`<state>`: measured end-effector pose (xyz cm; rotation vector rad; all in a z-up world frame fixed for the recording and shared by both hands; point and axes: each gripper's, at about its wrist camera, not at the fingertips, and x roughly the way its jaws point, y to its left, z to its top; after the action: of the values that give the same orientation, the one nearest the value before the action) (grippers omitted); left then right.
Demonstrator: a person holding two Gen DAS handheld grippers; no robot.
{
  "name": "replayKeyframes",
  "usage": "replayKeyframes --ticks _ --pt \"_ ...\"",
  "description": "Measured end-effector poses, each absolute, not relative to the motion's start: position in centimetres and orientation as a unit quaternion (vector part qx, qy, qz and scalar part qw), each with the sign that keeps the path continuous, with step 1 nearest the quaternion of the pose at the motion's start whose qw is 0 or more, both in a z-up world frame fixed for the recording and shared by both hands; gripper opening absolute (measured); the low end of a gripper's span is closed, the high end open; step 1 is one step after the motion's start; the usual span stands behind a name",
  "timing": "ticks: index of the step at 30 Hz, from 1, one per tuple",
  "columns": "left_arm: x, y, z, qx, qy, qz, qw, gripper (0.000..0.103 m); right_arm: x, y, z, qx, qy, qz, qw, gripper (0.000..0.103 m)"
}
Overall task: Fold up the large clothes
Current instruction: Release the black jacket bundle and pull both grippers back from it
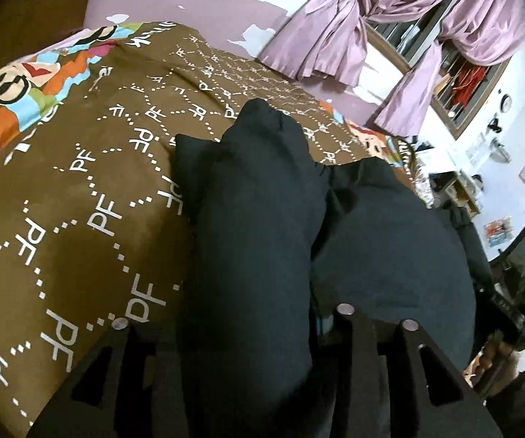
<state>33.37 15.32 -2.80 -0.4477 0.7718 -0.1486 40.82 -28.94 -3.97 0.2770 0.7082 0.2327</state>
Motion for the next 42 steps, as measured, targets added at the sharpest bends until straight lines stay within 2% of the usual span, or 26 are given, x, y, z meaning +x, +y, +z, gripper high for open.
replayKeyframes --ticks 1,2,3,7,10,15,34,42 --pt "33.4 15.3 -2.8 -0.215 0.377 -0.066 0.899 0.039 40.7 -29.1 -3.9 0.134 0.345 0.105 0.923 0.058" --pt "33.4 15.2 -2.8 -0.213 0.382 -0.059 0.897 0.042 40.6 -29.0 -3.6 0.132 0.346 0.1 0.923 0.069" --pt "33.4 15.3 -2.7 -0.21 0.387 -0.047 0.896 0.049 40.7 -29.1 -3.6 0.129 0.348 0.093 0.924 0.076" --pt "32.7 15.6 -1.9 -0.197 0.378 0.014 0.905 0.079 39.9 -29.2 -3.2 0.103 0.345 0.067 0.931 0.083" --pt "31.4 16.1 -0.7 -0.203 0.343 0.033 0.916 0.094 38.9 -29.0 -2.7 0.091 0.336 0.063 0.935 0.095" --pt "30.1 15.1 1.6 -0.165 0.327 0.054 0.929 0.098 37.4 -28.1 -1.5 0.058 0.315 0.056 0.946 0.103" --pt "24.0 9.5 7.7 -0.069 0.245 0.035 0.966 0.101 30.7 -26.3 4.3 0.036 0.229 0.104 0.967 0.103" --pt "20.3 8.6 9.3 -0.073 0.216 0.024 0.973 0.101 26.8 -25.3 5.6 0.024 0.203 0.13 0.97 0.103"
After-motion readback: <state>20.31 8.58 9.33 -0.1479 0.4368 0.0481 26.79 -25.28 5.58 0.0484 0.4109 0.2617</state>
